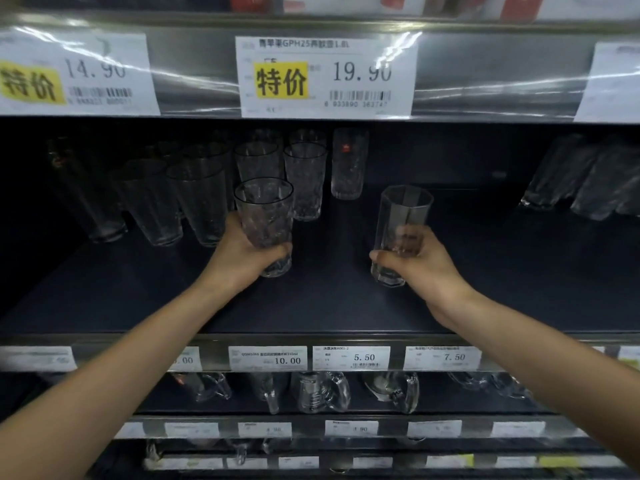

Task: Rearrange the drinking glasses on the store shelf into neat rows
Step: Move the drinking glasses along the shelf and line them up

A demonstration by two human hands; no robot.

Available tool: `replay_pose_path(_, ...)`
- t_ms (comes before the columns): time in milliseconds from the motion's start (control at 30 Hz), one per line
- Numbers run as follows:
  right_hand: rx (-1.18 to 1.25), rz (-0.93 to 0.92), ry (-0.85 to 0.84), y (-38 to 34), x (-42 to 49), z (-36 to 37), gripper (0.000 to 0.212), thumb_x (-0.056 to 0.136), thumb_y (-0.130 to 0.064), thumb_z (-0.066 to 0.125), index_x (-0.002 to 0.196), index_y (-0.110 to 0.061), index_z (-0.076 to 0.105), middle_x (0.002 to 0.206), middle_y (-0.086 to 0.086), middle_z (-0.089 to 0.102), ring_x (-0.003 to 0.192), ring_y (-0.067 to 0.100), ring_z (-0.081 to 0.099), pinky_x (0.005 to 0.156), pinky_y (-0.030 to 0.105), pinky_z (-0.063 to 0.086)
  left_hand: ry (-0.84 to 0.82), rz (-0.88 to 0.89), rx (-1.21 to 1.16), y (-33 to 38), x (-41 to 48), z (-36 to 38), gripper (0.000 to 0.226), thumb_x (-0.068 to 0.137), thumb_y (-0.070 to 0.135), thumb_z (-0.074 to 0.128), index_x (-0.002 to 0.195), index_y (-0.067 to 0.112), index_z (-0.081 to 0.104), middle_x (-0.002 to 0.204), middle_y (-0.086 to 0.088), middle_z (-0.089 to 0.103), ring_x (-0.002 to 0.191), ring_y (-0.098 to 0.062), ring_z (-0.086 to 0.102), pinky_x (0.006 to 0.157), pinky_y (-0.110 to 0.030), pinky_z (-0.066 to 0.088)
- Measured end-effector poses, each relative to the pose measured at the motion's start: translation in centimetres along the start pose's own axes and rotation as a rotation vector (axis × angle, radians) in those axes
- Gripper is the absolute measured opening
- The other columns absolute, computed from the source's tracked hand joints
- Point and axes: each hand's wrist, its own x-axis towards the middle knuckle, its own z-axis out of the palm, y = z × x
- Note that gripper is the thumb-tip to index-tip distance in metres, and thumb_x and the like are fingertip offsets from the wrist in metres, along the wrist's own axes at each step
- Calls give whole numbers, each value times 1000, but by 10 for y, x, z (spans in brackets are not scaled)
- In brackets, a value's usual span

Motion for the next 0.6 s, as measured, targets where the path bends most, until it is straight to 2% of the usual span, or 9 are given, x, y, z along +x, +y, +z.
replay_pose_path(67, -4, -5, 1, -1, 1, 2, 50, 77, -14, 83, 115, -21, 52, 97, -5, 65, 84, 3, 63, 69, 15, 46, 6, -23, 10, -2, 2, -2, 64, 69, 29, 86, 123, 14, 55, 112, 3, 69, 102, -3, 66, 95, -28, 52)
replay_pose_path(133, -9, -9, 1, -1, 2, 6, 49, 77, -15, 83, 115, -22, 52, 97, -5, 66, 84, 3, 64, 69, 15, 46, 18, -35, 7, -4, 5, -2, 65, 70, 24, 86, 125, 15, 53, 113, 4, 68, 103, -4, 65, 96, -28, 51)
replay_pose_path(333, -58, -11, 10, 1, 7, 13, 53, 76, -24, 84, 118, -25, 52, 105, -4, 66, 97, 9, 65, 85, 25, 50, 50, -72, -12, -6, 10, -3, 65, 74, 21, 85, 129, 21, 49, 113, 12, 63, 98, 9, 57, 85, -13, 44)
replay_pose_path(400, -64, -13, 12, 0, 8, 14, 54, 76, -24, 84, 118, -25, 51, 104, -6, 66, 96, 8, 64, 85, 24, 50, 63, -79, -13, -5, 11, -3, 64, 75, 20, 84, 130, 19, 50, 114, 10, 63, 98, 4, 59, 85, -13, 44)
replay_pose_path(500, -67, -17, 19, 0, 8, 16, 53, 77, -24, 84, 118, -25, 51, 103, -6, 66, 94, 7, 64, 85, 26, 51, 98, -100, 4, -6, 15, -2, 67, 75, 24, 84, 132, 15, 49, 119, 5, 63, 107, -8, 61, 93, -23, 46)
replay_pose_path(600, -64, -17, 27, 0, 9, 17, 51, 77, -24, 84, 116, -26, 51, 102, -7, 66, 93, 6, 64, 86, 28, 52, 135, -133, 8, -7, 18, 1, 73, 73, 28, 85, 132, 10, 45, 119, 3, 63, 108, -11, 61, 93, -26, 47)
